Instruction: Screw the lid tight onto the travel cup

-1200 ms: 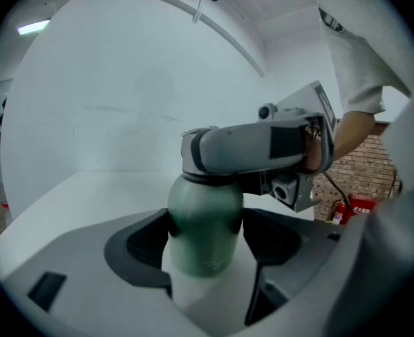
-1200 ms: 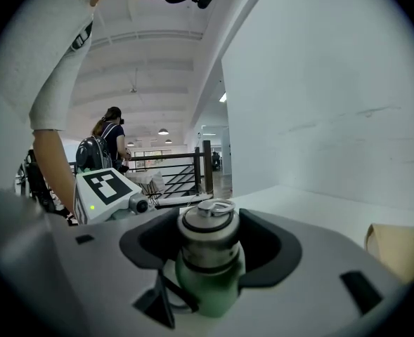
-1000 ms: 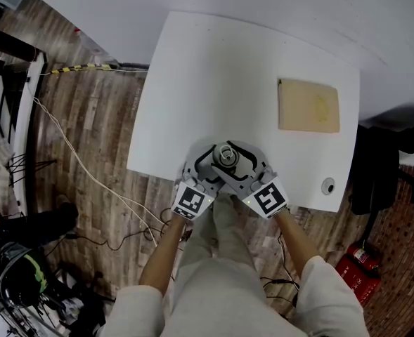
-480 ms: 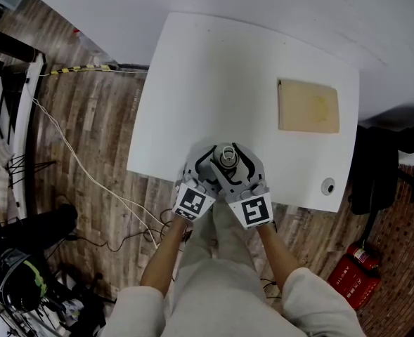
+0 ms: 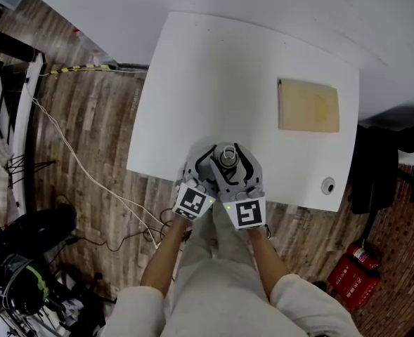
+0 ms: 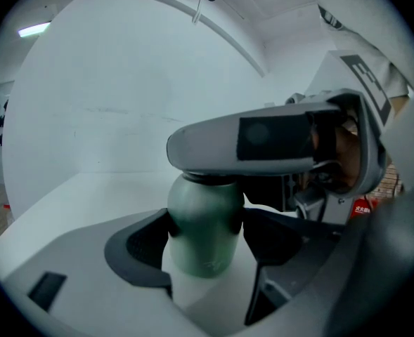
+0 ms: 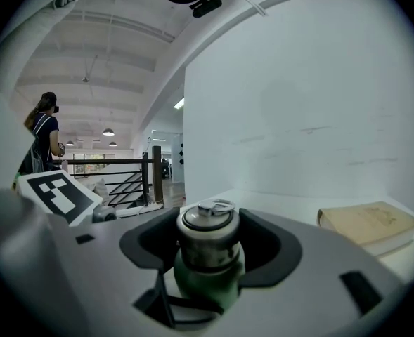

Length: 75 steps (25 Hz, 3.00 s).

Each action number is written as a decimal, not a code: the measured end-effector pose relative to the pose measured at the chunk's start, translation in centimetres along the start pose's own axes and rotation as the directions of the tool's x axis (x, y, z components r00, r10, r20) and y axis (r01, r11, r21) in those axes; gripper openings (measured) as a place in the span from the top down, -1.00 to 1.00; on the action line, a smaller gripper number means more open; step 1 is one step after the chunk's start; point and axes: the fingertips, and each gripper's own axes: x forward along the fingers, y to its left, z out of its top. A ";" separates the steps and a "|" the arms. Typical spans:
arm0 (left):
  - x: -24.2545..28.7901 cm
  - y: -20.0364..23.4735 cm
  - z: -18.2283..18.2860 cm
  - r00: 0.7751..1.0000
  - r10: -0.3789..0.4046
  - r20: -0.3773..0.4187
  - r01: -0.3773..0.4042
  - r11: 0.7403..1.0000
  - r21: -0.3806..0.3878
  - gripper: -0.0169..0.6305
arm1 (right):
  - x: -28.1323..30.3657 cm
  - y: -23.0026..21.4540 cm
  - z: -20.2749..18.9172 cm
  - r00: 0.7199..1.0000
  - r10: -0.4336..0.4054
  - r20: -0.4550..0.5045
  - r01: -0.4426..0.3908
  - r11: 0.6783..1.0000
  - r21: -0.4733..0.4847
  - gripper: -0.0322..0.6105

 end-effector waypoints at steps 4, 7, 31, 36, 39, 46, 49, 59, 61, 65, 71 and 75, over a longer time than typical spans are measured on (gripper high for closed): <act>0.1 -0.1 0.0 1.000 0.000 0.000 0.000 1.000 -0.001 -0.08 | -0.1 0.0 0.0 0.999 0.031 0.007 -0.031 0.999 0.045 0.09; 0.1 -0.1 0.0 1.000 0.001 0.000 -0.001 1.000 -0.002 -0.08 | -0.2 0.4 0.1 0.994 0.112 0.017 -0.113 0.991 0.074 -0.07; -0.2 -0.2 0.1 1.000 -0.016 0.000 0.016 1.000 0.007 -0.08 | -0.9 2.2 0.1 0.777 0.613 -0.146 -0.630 0.761 -0.154 0.05; -0.1 -0.2 0.0 1.000 -0.017 -0.001 0.017 1.000 0.007 -0.07 | -0.8 1.9 -0.1 0.819 0.560 -0.125 -0.573 0.807 -0.140 0.06; -0.1 -0.1 -0.1 1.000 -0.014 -0.003 0.014 1.000 0.010 -0.07 | -0.5 1.7 -0.2 0.865 0.490 -0.109 -0.501 0.856 -0.128 0.06; -0.1 -0.2 -0.1 1.000 -0.010 -0.006 0.010 1.000 0.015 -0.07 | -0.3 1.0 0.3 0.960 0.276 -0.043 -0.279 0.956 -0.093 0.06; -0.1 -0.2 -0.1 1.000 -0.007 -0.005 0.007 1.000 0.018 -0.07 | -0.2 0.6 0.7 0.984 0.175 -0.004 -0.175 0.983 -0.056 0.06; -0.2 -0.3 -0.2 1.000 -0.004 -0.012 0.005 1.000 0.017 -0.07 | -0.4 -0.2 0.7 0.997 -0.071 0.015 0.071 0.997 -0.006 0.06; -0.1 -0.3 -0.2 1.000 -0.004 -0.009 0.004 1.000 0.019 -0.07 | -0.4 -0.3 0.8 0.995 -0.099 0.022 0.099 0.995 0.016 0.06; 0.0 -0.2 0.1 1.000 -0.003 0.004 0.003 1.000 0.026 -0.07 | -0.4 -0.2 0.8 0.997 -0.067 0.032 0.067 0.998 0.019 0.06; 0.0 -0.2 0.0 1.000 -0.008 -0.005 0.008 1.000 0.016 -0.07 | -0.9 0.3 0.4 0.989 0.146 0.013 -0.146 0.989 0.023 -0.12; 0.0 -0.3 0.0 1.000 -0.010 -0.005 0.010 1.000 0.013 -0.07 | -1.1 1.0 0.4 0.944 0.330 -0.014 -0.330 0.942 -0.060 -0.12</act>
